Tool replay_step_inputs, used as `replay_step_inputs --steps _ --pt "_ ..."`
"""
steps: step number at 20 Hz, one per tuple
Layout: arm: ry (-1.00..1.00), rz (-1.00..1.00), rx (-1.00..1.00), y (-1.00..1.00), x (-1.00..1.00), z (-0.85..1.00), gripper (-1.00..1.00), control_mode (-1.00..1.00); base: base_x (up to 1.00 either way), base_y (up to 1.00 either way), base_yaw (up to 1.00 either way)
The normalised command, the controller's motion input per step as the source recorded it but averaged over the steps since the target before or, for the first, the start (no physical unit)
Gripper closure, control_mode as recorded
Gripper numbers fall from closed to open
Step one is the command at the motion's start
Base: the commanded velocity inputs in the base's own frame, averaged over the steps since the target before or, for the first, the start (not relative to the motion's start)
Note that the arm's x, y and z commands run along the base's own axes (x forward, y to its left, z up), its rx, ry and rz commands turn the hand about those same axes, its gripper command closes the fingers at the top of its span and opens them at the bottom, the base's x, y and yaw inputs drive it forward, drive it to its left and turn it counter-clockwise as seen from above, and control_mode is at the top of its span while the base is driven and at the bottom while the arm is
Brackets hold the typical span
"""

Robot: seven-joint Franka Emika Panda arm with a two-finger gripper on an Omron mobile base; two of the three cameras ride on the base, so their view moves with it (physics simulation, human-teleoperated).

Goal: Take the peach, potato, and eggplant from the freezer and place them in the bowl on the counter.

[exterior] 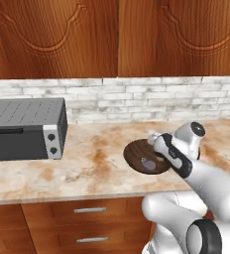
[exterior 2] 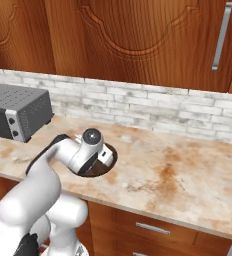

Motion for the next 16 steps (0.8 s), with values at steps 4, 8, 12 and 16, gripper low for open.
replay_step_inputs --steps 4,8,12,16 --pt "0.06 0.0 0.01 -0.01 0.44 -0.44 1.0 -1.0 0.0 0.0 0.0" --pt "0.06 0.0 0.0 0.0 0.43 -0.43 1.0 -1.0 0.0 0.0 0.0" --pt "0.02 0.0 0.0 0.0 0.3 -0.36 1.0 -1.0 0.0 0.0 0.0" --pt "0.0 0.0 0.0 0.0 0.17 -0.31 -1.0 -1.0 0.0 0.0 0.0"
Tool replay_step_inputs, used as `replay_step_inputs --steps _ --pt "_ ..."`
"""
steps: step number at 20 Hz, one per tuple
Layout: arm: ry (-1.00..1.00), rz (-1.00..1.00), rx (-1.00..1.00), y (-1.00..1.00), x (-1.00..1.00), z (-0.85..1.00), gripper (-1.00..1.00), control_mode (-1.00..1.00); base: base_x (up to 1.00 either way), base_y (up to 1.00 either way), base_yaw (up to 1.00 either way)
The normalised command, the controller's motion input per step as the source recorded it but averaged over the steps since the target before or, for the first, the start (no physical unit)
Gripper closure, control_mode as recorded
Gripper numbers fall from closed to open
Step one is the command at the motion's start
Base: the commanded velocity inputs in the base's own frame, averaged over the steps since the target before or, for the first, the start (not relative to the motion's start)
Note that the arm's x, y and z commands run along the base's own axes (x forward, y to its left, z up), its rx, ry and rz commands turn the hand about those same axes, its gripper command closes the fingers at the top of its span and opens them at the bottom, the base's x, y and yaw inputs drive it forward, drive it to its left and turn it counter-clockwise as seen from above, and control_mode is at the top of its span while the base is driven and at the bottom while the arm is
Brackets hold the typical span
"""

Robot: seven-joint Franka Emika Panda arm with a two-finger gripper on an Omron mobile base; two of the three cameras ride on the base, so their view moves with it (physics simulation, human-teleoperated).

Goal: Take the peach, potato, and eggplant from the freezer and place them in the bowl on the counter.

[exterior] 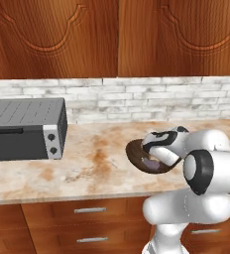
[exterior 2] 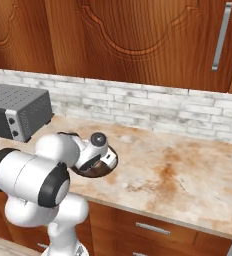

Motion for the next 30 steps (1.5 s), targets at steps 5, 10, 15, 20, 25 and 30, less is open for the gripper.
replay_step_inputs --steps 5,10,15,20,25,30 --pt "-0.01 0.0 0.0 0.01 -0.06 0.03 -1.0 -1.0 0.0 0.0 0.0" --pt "-0.13 0.0 -0.01 0.0 -0.39 0.61 -1.0 -1.0 0.0 0.0 0.0" --pt "-0.05 0.0 0.0 0.0 -0.38 0.72 -1.0 -1.0 0.0 0.0 0.0" --pt "-0.07 0.0 0.0 0.01 -0.75 0.54 -1.0 -1.0 0.0 0.0 0.0" --pt "0.0 0.0 -0.06 0.02 -0.8 0.71 -1.0 -1.0 0.0 0.0 0.0" --pt "0.05 0.0 -0.13 0.0 -0.76 0.77 -1.0 -1.0 0.0 0.0 0.0"
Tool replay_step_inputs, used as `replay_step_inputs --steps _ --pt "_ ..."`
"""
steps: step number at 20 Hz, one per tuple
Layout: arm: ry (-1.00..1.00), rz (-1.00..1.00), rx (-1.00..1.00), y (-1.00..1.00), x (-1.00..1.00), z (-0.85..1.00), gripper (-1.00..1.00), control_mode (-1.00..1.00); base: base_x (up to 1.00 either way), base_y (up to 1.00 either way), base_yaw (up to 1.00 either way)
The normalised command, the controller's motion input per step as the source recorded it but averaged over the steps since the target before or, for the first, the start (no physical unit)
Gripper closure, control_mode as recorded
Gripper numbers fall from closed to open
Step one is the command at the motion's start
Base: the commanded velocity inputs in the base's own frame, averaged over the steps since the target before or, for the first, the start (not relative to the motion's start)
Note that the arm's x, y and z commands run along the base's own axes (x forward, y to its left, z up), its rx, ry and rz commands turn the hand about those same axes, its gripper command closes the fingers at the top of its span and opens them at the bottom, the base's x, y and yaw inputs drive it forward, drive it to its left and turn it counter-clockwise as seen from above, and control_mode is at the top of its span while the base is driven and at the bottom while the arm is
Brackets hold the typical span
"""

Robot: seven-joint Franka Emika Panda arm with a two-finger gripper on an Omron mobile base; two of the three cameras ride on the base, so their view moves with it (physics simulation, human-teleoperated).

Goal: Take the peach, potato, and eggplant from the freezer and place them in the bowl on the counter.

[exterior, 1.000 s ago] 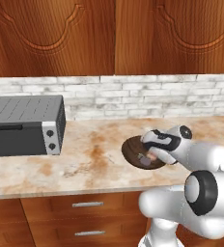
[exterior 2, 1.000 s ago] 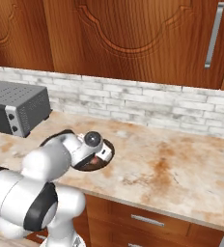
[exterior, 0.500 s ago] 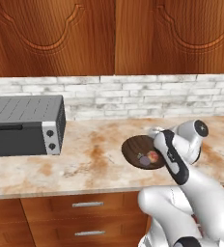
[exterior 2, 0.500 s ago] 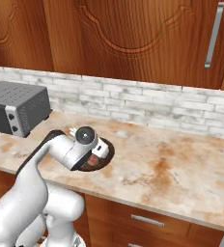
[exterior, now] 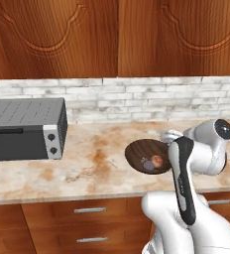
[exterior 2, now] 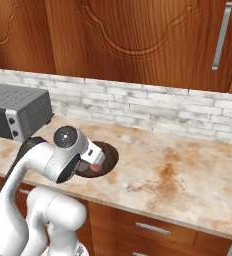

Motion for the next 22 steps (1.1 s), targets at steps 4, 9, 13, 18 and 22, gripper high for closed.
replay_step_inputs --steps 4,9,13,18,22 --pt "0.02 0.0 -0.13 0.0 -0.68 0.79 -1.0 -1.0 0.0 0.0 0.0" --pt "0.02 0.0 -0.13 0.17 -0.48 0.41 -1.0 -1.0 0.0 0.0 0.0" --pt "-0.02 0.0 -0.11 0.14 -0.62 0.39 -1.0 -1.0 0.0 0.0 0.0" --pt "-0.02 0.01 -0.07 0.05 -0.48 0.48 -1.0 -1.0 0.0 0.0 0.0" --pt "-0.09 0.01 -0.06 0.09 -0.63 0.48 -1.0 -1.0 0.0 0.0 0.0"
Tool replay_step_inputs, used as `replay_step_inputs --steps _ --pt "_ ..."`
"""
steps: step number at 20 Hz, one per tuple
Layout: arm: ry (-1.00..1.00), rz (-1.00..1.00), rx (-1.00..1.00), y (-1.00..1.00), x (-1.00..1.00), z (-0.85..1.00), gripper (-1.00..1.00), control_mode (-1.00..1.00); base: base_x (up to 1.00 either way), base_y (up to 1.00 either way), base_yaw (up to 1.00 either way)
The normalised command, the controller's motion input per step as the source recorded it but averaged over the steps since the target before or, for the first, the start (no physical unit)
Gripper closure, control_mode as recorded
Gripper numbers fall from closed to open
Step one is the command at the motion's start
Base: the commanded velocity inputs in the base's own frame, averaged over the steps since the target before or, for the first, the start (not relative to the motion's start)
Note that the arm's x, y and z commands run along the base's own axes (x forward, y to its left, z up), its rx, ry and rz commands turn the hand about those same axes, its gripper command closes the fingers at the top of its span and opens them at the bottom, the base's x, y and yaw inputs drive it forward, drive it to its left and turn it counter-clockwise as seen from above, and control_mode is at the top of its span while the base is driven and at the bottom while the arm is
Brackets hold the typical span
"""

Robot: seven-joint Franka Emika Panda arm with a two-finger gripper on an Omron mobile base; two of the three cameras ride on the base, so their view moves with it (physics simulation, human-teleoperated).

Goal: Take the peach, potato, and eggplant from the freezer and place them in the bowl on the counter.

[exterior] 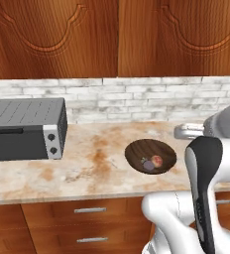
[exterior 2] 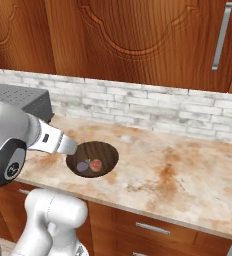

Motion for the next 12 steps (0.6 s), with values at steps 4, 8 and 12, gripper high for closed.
replay_step_inputs --steps 4,8,12 --pt "-0.05 0.01 -0.02 0.03 -0.39 0.27 -1.0 1.0 -0.42 0.02 0.01" --pt "0.0 0.0 0.0 0.0 0.0 0.0 -1.0 1.0 -0.96 0.58 0.17" --pt "0.0 0.0 0.0 0.0 0.0 0.0 -1.0 1.0 -0.61 1.0 0.22"
